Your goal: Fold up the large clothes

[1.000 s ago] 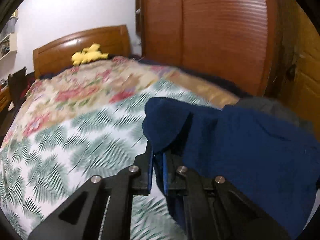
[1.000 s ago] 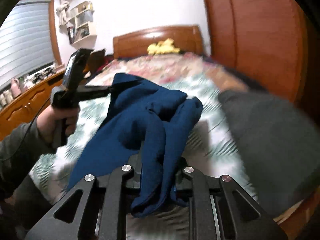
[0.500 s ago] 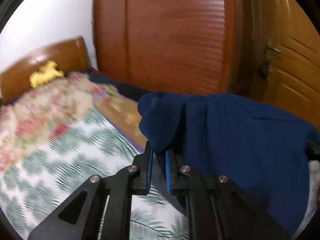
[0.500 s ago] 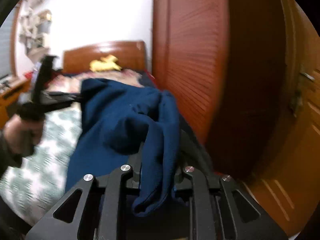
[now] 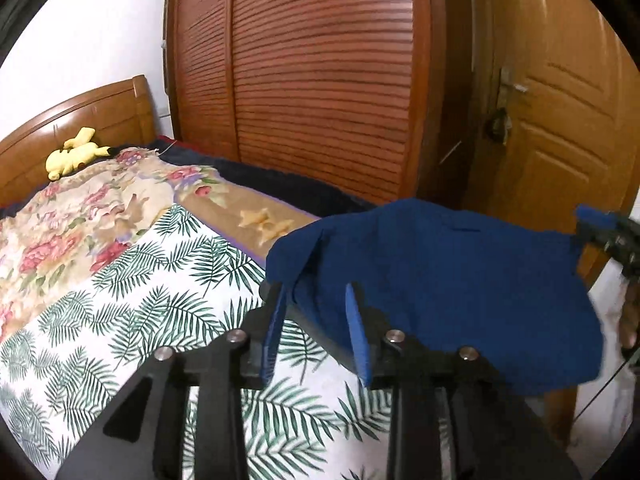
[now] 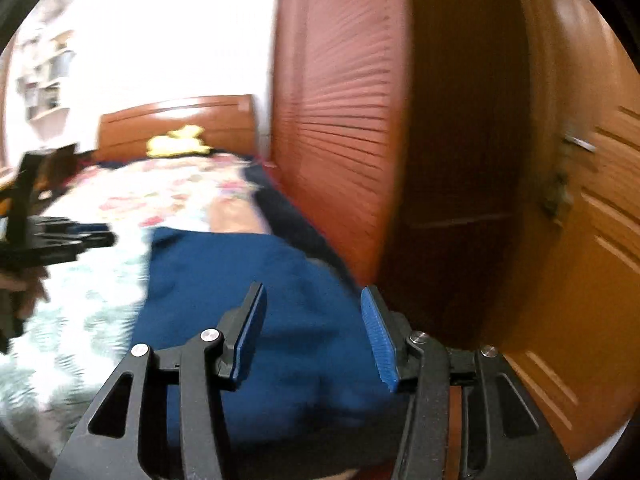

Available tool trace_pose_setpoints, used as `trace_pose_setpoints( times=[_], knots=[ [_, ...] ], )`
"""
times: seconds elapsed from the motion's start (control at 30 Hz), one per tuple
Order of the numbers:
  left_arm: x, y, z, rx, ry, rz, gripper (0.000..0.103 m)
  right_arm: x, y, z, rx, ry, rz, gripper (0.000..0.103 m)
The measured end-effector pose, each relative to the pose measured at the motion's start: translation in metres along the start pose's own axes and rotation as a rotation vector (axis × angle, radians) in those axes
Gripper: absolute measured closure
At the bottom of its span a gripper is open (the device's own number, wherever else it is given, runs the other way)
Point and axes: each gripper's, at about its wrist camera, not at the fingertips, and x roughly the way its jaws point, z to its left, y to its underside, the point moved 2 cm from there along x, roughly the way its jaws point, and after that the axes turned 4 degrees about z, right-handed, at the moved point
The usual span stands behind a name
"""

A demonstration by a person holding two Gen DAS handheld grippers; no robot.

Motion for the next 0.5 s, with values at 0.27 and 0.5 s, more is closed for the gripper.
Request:
trace_pose_setpoints(
  times=[0.27, 0.5],
  knots=[
    [-0.065, 0.032, 0.003, 0.012, 0.0, -0.042, 0.065, 0.037, 0.048, 0.058, -0.02, -0.125, 0.162, 0.053],
    [-0.128, 0.058, 0.012, 0.008, -0.034, -0.096, 0.061, 0.064, 0.067, 0.053, 0.045, -0.091, 0.21, 0.053]
  ],
)
